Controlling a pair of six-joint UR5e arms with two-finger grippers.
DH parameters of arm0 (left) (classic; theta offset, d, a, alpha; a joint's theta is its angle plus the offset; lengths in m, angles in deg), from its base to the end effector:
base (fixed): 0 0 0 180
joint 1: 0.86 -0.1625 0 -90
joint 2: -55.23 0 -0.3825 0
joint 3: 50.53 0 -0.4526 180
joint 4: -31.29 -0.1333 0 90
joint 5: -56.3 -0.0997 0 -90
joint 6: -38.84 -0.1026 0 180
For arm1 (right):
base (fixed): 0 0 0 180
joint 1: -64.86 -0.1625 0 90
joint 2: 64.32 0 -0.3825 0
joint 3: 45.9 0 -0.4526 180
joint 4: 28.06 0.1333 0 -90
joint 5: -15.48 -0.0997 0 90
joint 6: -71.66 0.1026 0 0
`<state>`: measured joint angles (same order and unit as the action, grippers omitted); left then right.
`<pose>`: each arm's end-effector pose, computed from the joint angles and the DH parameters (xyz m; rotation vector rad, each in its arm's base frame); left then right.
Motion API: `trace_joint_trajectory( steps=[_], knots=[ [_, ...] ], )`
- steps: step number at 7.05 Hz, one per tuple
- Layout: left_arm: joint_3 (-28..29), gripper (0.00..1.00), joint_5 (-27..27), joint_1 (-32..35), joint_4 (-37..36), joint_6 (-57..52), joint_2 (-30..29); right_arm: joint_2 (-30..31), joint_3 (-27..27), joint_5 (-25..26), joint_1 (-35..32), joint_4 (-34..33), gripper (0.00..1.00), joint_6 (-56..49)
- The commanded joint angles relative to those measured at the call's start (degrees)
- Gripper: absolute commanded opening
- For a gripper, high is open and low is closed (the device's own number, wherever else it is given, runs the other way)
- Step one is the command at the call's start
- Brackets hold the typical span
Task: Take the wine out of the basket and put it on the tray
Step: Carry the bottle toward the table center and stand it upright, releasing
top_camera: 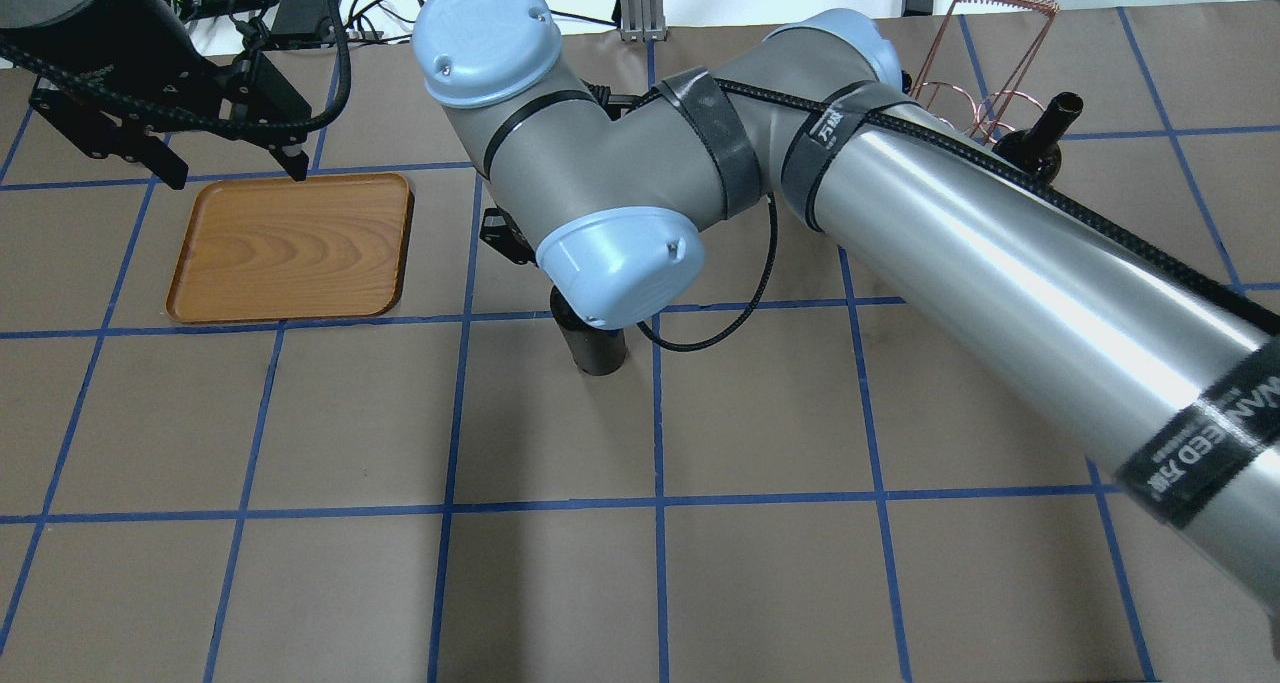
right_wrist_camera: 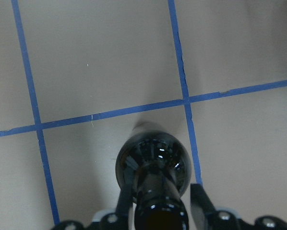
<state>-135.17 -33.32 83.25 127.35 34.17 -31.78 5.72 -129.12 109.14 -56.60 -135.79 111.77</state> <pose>-0.0787 -0.5425 0.5117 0.0332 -3.1379 0.0634 0.4624 -0.5128 0.3247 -0.2402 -3.1229 0.1595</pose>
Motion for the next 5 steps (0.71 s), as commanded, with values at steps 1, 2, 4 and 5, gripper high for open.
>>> trace_joint_trajectory(
  steps=[1, 2, 4, 5],
  knots=[
    [0.0, 1.00, 0.0, 0.0, 0.0, 0.0, 0.1, 0.8, 1.5, -0.6, 1.1, 0.5, 1.00, -1.9],
    [0.0, 1.00, 0.0, 0.0, 0.0, 0.0, 0.0, 3.3, 2.9, -0.5, 3.4, 0.8, 1.00, -6.0],
    [0.0, 1.00, 0.1, 0.0, 0.0, 0.0, 0.0, 9.6, 2.8, -1.4, 14.3, 6.4, 1.00, -19.3],
    [0.0, 1.00, 0.1, 0.0, 0.0, 0.0, 0.0, 12.4, 2.8, -1.6, 19.1, 14.4, 1.00, -22.7]
  ],
)
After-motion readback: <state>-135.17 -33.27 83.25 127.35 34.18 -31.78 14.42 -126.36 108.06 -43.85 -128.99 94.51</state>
